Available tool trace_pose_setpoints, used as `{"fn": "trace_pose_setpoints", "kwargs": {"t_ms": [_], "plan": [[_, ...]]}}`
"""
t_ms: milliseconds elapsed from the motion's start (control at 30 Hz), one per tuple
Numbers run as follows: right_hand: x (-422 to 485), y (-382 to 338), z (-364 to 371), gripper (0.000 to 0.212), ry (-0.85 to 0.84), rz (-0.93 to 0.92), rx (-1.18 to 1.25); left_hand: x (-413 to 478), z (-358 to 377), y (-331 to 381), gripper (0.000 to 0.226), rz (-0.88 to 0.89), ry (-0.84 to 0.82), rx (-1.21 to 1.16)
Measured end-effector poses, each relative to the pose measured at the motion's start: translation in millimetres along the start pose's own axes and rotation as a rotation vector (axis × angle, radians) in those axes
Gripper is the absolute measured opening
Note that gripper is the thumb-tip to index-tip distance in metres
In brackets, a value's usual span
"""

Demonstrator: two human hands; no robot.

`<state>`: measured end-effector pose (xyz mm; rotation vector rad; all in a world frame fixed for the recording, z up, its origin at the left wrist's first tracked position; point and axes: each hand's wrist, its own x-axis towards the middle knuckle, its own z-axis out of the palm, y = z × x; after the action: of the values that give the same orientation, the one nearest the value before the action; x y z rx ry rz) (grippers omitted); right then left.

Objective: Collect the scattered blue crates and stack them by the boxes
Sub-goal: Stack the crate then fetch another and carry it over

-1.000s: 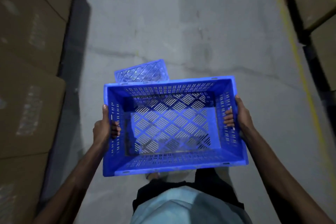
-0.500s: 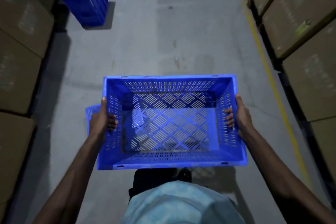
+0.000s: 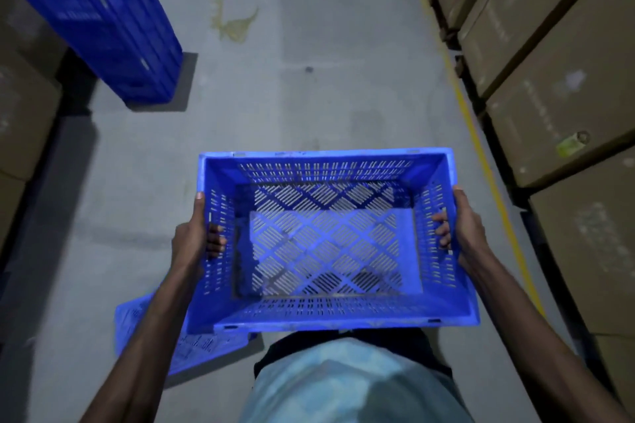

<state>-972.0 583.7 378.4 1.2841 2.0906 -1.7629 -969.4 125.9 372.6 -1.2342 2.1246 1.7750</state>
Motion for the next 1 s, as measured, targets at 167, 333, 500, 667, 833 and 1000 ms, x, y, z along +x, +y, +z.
{"fn": "trace_pose_setpoints", "kwargs": {"t_ms": [167, 333, 500, 667, 833, 1000], "plan": [[78, -95, 55, 0.078, -0.042, -0.022, 0.002, 70, 42, 82, 0.082, 0.015, 0.021, -0.017], [175, -183, 129, 0.079, -0.092, -0.027, -0.015, 158, 87, 158, 0.084, 0.011, 0.097, -0.013], [280, -282, 211, 0.083, -0.172, -0.034, -0.036, 254, 138, 248, 0.086, 0.004, 0.171, 0.001], [364, -406, 284, 0.081, -0.246, -0.014, -0.052, 334, 172, 353, 0.083, 0.002, 0.245, -0.024], [422, -522, 379, 0.077, -0.340, -0.055, -0.096, 412, 180, 430, 0.088, 0.035, 0.355, -0.065], [478, -610, 493, 0.090, -0.421, -0.089, -0.151, 515, 179, 485, 0.090, -0.027, 0.396, -0.123]]}}
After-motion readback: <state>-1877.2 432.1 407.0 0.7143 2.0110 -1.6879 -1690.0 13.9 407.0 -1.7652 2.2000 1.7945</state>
